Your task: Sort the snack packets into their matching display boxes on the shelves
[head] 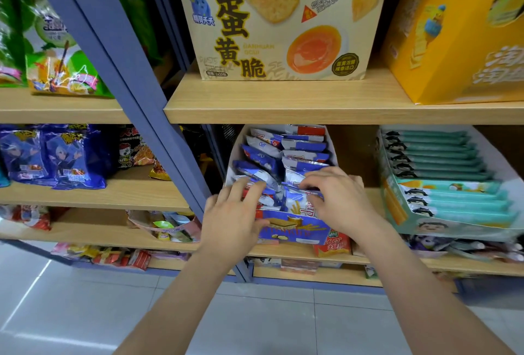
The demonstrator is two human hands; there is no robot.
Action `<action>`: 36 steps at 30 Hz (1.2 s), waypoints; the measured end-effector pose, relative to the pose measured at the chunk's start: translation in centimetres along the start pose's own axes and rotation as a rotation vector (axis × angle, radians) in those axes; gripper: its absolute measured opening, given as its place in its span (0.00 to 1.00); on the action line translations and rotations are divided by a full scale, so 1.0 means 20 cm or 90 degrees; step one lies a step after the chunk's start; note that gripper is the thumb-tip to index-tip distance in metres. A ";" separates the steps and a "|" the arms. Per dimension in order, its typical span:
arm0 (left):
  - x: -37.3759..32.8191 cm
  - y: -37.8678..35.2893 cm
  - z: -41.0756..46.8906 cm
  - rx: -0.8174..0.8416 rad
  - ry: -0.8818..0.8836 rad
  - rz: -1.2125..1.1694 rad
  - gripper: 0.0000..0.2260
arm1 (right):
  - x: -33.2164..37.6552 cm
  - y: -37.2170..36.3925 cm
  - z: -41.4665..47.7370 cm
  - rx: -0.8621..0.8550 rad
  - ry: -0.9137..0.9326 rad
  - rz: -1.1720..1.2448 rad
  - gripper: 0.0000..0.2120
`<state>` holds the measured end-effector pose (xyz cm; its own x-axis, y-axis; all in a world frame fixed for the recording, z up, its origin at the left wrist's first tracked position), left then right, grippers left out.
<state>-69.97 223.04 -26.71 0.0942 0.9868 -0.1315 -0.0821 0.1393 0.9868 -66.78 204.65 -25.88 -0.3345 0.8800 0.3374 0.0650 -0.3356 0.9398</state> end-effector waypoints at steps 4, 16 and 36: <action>0.02 0.04 0.08 0.154 -0.003 -0.057 0.42 | -0.02 -0.02 0.01 -0.008 -0.003 0.086 0.08; -0.04 -0.04 0.30 0.178 0.095 0.116 0.40 | 0.00 0.01 0.03 -0.063 0.033 0.164 0.10; 0.06 -0.05 -0.10 -0.025 0.005 -0.030 0.22 | 0.06 -0.11 -0.23 -0.107 0.024 0.236 0.05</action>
<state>-71.68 224.25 -27.94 0.0911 0.9798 -0.1779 -0.1175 0.1880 0.9751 -71.64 204.87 -27.85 -0.3515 0.6775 0.6461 0.0332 -0.6807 0.7318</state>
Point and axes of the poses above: each hand's wrist, its own z-axis towards the middle knuckle, its own y-axis out of the back of the hand, x = y × z, the point moved 6 cm from there along z, towards the middle knuckle, and after that the axes turned 8 degrees about y, right-handed, at the moved point
